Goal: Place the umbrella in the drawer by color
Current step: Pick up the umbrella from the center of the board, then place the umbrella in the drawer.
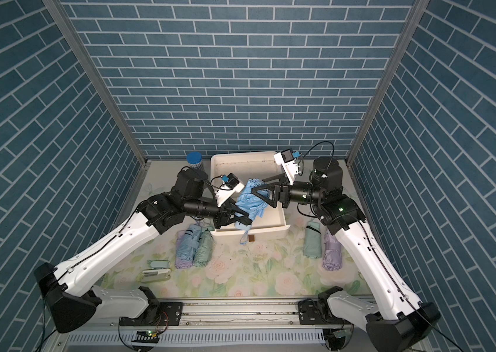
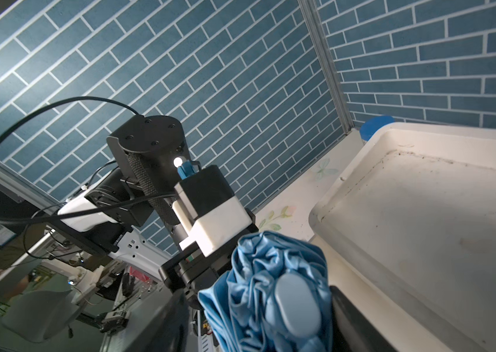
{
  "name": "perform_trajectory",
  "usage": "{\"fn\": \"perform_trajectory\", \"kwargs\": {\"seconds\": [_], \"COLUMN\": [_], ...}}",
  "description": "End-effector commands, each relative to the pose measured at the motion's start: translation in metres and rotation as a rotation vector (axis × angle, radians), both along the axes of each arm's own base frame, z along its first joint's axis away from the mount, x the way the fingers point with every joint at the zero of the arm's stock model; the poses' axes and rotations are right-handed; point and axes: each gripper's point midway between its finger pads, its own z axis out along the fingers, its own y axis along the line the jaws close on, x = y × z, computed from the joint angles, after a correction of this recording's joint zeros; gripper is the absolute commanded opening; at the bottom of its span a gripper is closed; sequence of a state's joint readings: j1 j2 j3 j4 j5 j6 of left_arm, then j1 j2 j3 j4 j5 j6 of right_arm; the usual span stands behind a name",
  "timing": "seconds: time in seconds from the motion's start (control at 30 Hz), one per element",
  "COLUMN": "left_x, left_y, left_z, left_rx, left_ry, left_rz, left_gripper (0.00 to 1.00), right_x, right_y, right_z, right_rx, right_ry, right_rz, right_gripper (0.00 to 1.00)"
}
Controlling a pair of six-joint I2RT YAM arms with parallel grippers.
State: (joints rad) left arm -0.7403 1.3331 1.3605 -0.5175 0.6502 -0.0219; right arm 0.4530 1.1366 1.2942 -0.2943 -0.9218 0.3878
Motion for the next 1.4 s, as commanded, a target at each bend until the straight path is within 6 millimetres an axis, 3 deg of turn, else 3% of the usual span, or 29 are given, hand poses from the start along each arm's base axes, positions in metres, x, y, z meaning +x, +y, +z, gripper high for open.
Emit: {"fn": "perform_trajectory", "kwargs": {"seconds": [0.0,0.07,0.17,0.2,0.23,0.27,0.33,0.47,0.63,0.73,0.87,0.93,1.03,1.1,1.23,1.37], "left_x": [0.002,0.003,0.006,0.007,0.009,0.012,0.024,0.047,0.05,0.051,0.063,0.074,0.087,0.092,0.1,0.107], "left_y": [-0.003,-0.003,-0.002,-0.001,-0.002,-0.002,0.0,0.009,0.018,0.03,0.06,0.086,0.118,0.127,0.129,0.128], "left_z": [0.019,0.021,0.019,0.018,0.016,0.015,0.014,0.028,0.073,0.098,0.124,0.13,0.124,0.116,0.091,0.062], "left_rx": [-0.034,-0.032,-0.019,-0.017,-0.015,-0.012,-0.006,-0.026,-0.142,-0.198,-0.235,-0.241,-0.247,-0.242,-0.218,-0.167], "left_ry": [-0.053,-0.06,-0.062,-0.062,-0.059,-0.057,-0.059,-0.086,-0.146,-0.199,-0.29,-0.327,-0.346,-0.331,-0.268,-0.218], "left_rz": [-0.007,-0.005,0.01,0.017,0.026,0.041,0.116,0.266,0.338,0.397,0.566,0.721,0.918,0.979,1.025,1.051], "left_gripper": [0.0,0.0,0.0,0.03,0.1,0.19,0.46,0.71,0.78,0.82,0.85,0.88,0.94,0.96,0.95,0.95], "right_x": [-0.011,-0.009,-0.006,-0.005,-0.004,-0.003,-0.001,-0.004,-0.005,0.005,0.03,0.036,0.037,0.037,0.035,0.03], "right_y": [0.002,0.001,0.0,0.001,0.001,0.001,0.001,-0.003,-0.015,-0.023,-0.043,-0.055,-0.07,-0.078,-0.083,-0.067], "right_z": [0.007,0.004,0.001,0.001,0.001,0.0,0.0,0.014,0.044,0.048,0.037,0.029,0.015,0.007,-0.012,-0.032], "right_rx": [-0.012,-0.028,-0.037,-0.038,-0.038,-0.039,-0.037,0.019,0.135,0.164,0.195,0.263,0.392,0.467,0.56,0.531], "right_ry": [-0.038,-0.039,-0.041,-0.043,-0.039,-0.037,-0.037,-0.072,-0.133,-0.13,-0.066,-0.02,0.024,0.038,0.072,0.111], "right_rz": [0.054,0.043,0.028,0.026,0.024,0.019,0.007,-0.027,-0.127,-0.217,-0.426,-0.509,-0.582,-0.622,-0.681,-0.701], "right_gripper": [0.59,0.52,0.3,0.2,0.07,0.0,0.0,0.0,0.0,0.0,0.0,0.0,0.0,0.0,0.0,0.0]}}
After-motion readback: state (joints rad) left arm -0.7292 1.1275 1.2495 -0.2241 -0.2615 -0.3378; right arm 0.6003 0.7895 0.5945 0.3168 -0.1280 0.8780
